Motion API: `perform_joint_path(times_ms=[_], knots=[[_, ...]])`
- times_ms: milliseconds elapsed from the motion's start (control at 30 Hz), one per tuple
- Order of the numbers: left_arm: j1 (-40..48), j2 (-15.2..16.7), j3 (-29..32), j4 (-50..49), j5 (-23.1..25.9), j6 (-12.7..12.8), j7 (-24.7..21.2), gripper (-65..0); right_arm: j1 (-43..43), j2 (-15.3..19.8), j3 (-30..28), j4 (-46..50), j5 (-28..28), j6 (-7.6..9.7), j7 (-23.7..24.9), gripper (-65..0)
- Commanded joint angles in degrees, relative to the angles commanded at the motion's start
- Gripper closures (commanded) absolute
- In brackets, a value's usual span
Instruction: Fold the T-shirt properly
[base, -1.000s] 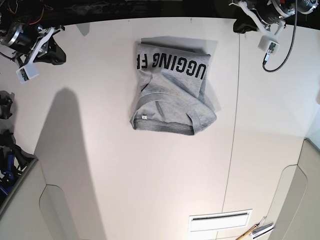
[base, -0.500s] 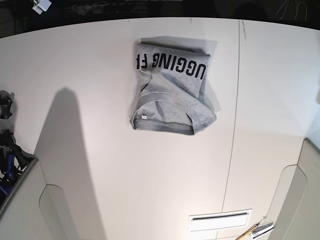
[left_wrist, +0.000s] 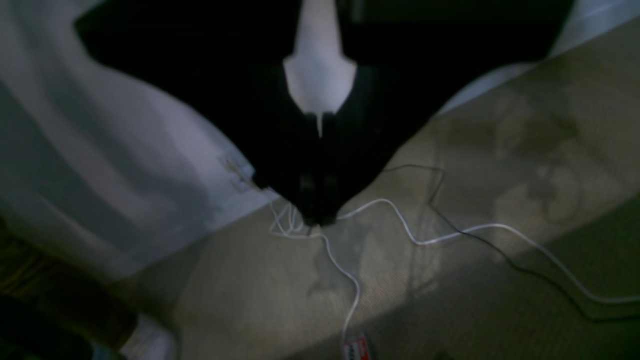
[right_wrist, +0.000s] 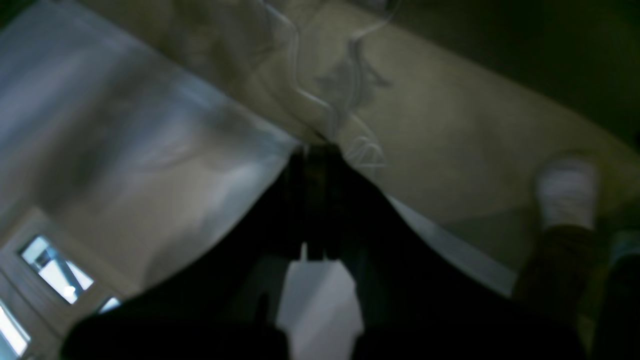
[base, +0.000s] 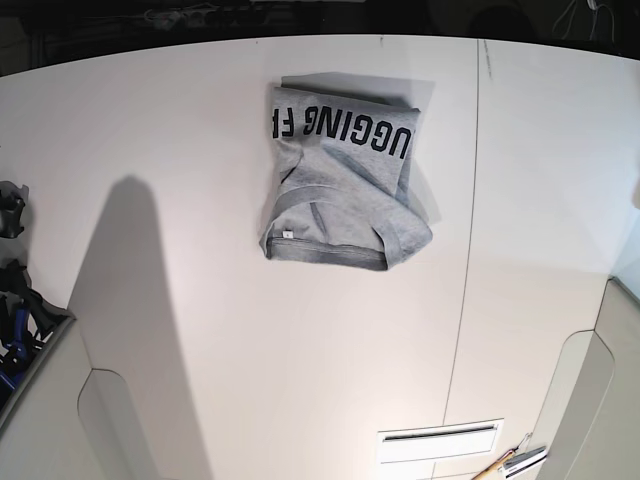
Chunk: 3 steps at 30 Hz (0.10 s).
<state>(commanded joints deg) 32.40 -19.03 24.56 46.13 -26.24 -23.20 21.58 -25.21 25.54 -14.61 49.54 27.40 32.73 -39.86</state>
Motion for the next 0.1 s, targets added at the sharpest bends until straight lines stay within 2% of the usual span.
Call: perform_joint_path(times_ms=[67,100], knots=[[-4.1,2.6,0.3,-4.8,0.6,5.5,-0.8,0.0,3.7,-0.9,0.0,-2.3,-0.2,0.00,0.0,0.0],[-6.1,3.7,0.3,-6.9,0.6,6.9,-1.1,0.0,5.1,-1.2,0.0,-2.8,-0.2,0.00,0.0,0.0]])
